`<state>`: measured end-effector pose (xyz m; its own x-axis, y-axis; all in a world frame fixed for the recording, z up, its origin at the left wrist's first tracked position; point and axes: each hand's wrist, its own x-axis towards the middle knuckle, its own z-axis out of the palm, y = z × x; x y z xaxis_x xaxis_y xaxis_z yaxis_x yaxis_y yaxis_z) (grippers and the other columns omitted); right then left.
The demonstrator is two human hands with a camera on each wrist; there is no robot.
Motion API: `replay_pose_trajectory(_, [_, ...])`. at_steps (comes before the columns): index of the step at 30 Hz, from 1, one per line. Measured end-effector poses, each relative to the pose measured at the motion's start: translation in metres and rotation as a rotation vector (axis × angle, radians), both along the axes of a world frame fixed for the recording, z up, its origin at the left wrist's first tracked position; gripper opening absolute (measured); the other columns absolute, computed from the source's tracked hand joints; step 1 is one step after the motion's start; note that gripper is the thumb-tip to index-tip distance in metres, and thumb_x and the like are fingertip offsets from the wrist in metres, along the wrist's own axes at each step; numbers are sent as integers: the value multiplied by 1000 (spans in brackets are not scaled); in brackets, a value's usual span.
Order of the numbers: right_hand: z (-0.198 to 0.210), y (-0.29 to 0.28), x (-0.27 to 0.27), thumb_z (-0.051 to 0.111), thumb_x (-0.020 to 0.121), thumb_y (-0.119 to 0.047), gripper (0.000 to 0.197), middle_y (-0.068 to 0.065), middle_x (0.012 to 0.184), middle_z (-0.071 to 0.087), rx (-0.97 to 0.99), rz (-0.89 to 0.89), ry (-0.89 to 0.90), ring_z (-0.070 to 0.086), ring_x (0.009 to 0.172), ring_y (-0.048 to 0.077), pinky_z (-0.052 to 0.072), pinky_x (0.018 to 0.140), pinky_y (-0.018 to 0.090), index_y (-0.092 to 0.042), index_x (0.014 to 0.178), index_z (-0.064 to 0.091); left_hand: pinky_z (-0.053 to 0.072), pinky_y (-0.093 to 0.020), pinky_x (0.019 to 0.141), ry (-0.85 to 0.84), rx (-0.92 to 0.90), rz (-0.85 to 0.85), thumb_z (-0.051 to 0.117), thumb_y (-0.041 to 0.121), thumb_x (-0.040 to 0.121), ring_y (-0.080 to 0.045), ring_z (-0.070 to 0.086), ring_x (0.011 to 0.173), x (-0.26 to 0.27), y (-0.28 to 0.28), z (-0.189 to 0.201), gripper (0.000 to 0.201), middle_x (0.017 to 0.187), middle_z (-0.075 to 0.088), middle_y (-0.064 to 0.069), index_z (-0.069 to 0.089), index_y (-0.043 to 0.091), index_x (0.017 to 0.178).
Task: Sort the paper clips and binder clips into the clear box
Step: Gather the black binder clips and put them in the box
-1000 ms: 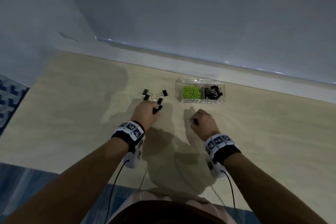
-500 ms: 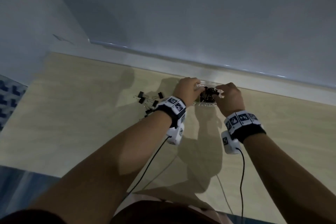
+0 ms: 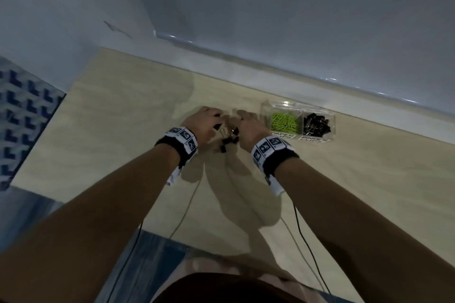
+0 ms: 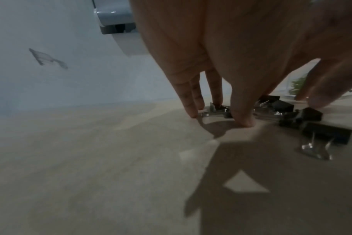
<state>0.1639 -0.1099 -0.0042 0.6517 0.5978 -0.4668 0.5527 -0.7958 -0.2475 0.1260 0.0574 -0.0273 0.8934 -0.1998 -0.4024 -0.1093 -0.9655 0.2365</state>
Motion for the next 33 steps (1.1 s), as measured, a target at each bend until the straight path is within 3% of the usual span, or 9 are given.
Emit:
replay_pose_trajectory(5, [-13,-8,1,59,86,-9,50,4,139,41,61,9,-38,35,125,32,30,104,48,-32,129,49,33,-38,103,-77,-77,90,59,25,87,-32,41,118,-7,1,-7,38,132,50,-9,59,14,124])
replay_pose_trajectory(9, [-15,-19,-6,56,87,-13,28,6,120,48,125,-31,-41,41,113,35,38,96,44,-21,114,60,38,-42,98,-64,-89,156,61,31,85,-35,43,111,-16,7,-10,39,123,49,-11,57,13,119])
replay_pose_trajectory(13, [-12,-27,-15,56,83,-17,19,8,115,49,145,-51,-23,41,111,32,28,105,40,-17,101,63,42,-46,93,-65,-135,231,64,28,81,-35,43,106,-24,8,-6,36,117,46,-15,58,8,110])
replay_pose_trajectory(17, [-11,-35,-26,53,84,-17,13,8,110,51,140,-72,2,39,113,31,30,104,39,-15,89,65,45,-37,86,-51,-193,281,66,25,80,-30,52,98,-28,4,0,33,114,46,-13,58,6,106])
replay_pose_trajectory(22, [-19,-51,-40,53,83,-15,18,11,108,53,188,-92,20,48,103,34,44,88,40,-11,97,63,45,-34,77,-36,-204,314,62,28,80,-29,55,86,-36,0,-2,28,102,50,-12,60,3,94])
replay_pose_trajectory(25, [-23,-60,-48,53,83,-12,26,14,110,55,213,-92,-26,48,98,35,48,82,42,-8,107,63,47,-35,75,-33,-218,320,42,39,79,-29,57,83,-41,-2,1,44,97,55,-12,65,2,91])
replay_pose_trajectory(26, [-23,-64,-51,55,82,-10,26,15,109,57,228,-88,-45,49,97,37,49,80,44,-7,107,64,48,-36,75,-32,-227,314,40,37,79,-29,57,84,-42,-2,1,45,97,57,-13,66,3,92])
replay_pose_trajectory(30, [-31,-84,-67,57,79,-6,33,14,102,60,340,-104,-65,50,90,37,48,76,42,-9,111,65,49,-34,78,-110,-248,313,56,19,85,-27,60,87,-42,-9,8,21,97,60,-9,69,8,96])
replay_pose_trajectory(33, [-34,-110,-80,60,76,-6,19,12,94,62,430,-189,-71,53,82,35,52,70,40,-8,91,71,53,-35,79,-229,-406,328,60,14,83,-24,62,81,-27,-37,26,18,93,62,-8,71,7,95])
